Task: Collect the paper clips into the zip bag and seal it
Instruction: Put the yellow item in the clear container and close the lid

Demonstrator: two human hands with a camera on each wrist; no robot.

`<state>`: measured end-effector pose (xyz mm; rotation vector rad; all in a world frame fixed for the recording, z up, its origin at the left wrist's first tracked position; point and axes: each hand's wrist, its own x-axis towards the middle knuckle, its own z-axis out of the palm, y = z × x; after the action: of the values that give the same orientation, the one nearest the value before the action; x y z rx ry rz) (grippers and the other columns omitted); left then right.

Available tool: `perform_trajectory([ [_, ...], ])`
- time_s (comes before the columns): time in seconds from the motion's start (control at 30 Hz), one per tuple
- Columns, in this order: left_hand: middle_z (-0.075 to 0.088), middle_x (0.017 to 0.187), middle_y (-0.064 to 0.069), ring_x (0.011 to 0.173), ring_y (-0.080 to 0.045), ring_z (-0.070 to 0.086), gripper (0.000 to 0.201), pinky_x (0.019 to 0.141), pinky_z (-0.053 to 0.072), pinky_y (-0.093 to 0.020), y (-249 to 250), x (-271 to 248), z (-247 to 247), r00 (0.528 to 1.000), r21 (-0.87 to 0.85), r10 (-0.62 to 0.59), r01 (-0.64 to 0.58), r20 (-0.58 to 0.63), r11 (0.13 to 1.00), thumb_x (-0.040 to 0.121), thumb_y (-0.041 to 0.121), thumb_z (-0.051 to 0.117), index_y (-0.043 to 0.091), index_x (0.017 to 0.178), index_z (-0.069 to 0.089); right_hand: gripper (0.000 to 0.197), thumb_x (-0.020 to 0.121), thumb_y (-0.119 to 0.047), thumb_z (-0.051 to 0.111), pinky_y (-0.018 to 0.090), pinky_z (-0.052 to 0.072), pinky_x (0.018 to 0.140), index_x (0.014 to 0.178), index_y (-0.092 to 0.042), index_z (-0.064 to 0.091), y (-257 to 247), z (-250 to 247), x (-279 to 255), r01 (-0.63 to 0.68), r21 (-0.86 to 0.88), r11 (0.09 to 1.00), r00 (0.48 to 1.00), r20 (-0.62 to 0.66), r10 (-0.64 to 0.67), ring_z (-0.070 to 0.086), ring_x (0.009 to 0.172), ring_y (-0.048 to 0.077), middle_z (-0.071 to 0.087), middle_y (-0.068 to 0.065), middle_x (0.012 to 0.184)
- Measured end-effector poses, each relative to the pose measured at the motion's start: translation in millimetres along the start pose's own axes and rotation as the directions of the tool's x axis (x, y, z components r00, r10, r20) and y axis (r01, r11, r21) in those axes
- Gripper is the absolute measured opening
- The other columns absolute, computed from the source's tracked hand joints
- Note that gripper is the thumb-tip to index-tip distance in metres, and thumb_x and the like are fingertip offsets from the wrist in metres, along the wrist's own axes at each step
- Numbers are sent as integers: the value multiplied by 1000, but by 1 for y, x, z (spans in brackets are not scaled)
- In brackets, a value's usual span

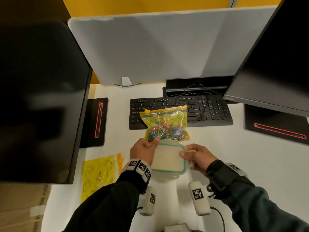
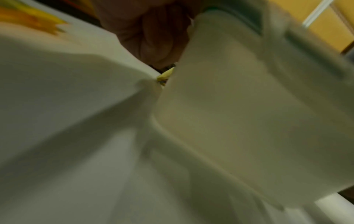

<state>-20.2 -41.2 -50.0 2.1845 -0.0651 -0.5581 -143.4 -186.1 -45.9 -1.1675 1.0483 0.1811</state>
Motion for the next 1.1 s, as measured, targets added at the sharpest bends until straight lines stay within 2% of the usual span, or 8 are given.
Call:
perform_trajectory([
  [0.17, 61, 93, -11, 81, -24, 50, 31, 75, 39, -29, -3, 6, -30, 994, 241, 112, -113, 19, 964, 93, 37, 42, 11, 86, 58, 31, 66, -9, 81, 26, 38, 54, 80, -12, 53, -10, 5, -15, 184, -264, 947, 962, -149, -228, 45, 53, 19, 51, 6, 64],
  [0.27, 42, 131, -11, 114, -28, 45, 28, 95, 39, -42, -24, 21, -64, 998, 631, 48, -68, 48, 773, 89, 14, 43, 18, 115, 50, 16, 72, -6, 75, 22, 38, 49, 76, -10, 60, -22, 4, -29, 141, -89, 986, 990, -20, -143, 43, 49, 15, 52, 4, 55],
  [0.43, 12, 152, -9, 135, -32, 25, 49, 109, 22, -58, -48, 26, -88, 973, 850, -174, -37, 149, 526, 89, 31, 41, 25, 134, 25, 16, 70, -7, 68, 25, 53, 58, 85, -11, 66, -58, 0, -54, 232, 134, 963, 954, 164, -252, 60, 60, 16, 69, 2, 70],
  [0.57, 38, 129, -10, 117, -32, 47, 49, 100, 39, -50, -46, 23, -91, 979, 870, -138, -64, 149, 488, 83, 22, 51, 19, 126, 28, 24, 76, 4, 66, 22, 48, 57, 84, -19, 64, -80, -28, -75, 671, 12, 742, 731, -178, -658, 54, 57, 13, 63, 5, 64],
  [0.67, 46, 129, -9, 118, -29, 48, 40, 104, 35, -46, -37, 22, -98, 975, 922, -137, -114, 176, 371, 85, 19, 51, 17, 122, 35, 25, 79, 0, 66, 17, 44, 58, 85, -23, 61, -65, -48, -70, 656, -432, 620, 588, -224, -778, 47, 60, 16, 51, 13, 68],
  [0.9, 53, 127, -4, 120, -24, 46, 31, 103, 36, -41, -5, 8, -109, 950, 922, -172, -191, 260, 338, 89, 30, 42, 23, 118, 52, 24, 88, -20, 56, 26, 43, 75, 112, -24, 57, 15, -46, -31, 91, -942, 323, 910, -53, -411, 61, 94, 23, 65, 4, 109],
  [0.97, 57, 114, -2, 111, -23, 48, 30, 96, 39, -40, 20, 2, -112, 969, 926, -9, -235, 248, 296, 85, 35, 45, 25, 109, 58, 26, 86, -30, 60, 26, 42, 71, 111, -24, 59, 2, -41, -42, 143, -908, 394, 897, -49, -439, 57, 83, 18, 64, 0, 103],
  [1.1, 62, 88, 2, 96, -21, 50, 13, 95, 34, -39, 67, -15, -130, 917, 786, 349, -356, 192, 505, 76, 36, 55, 24, 77, 62, 57, 67, -51, 73, 23, 44, 71, 118, -34, 55, -49, -4, -74, 482, -719, 501, 769, 73, -635, 56, 87, 8, 60, -12, 100],
])
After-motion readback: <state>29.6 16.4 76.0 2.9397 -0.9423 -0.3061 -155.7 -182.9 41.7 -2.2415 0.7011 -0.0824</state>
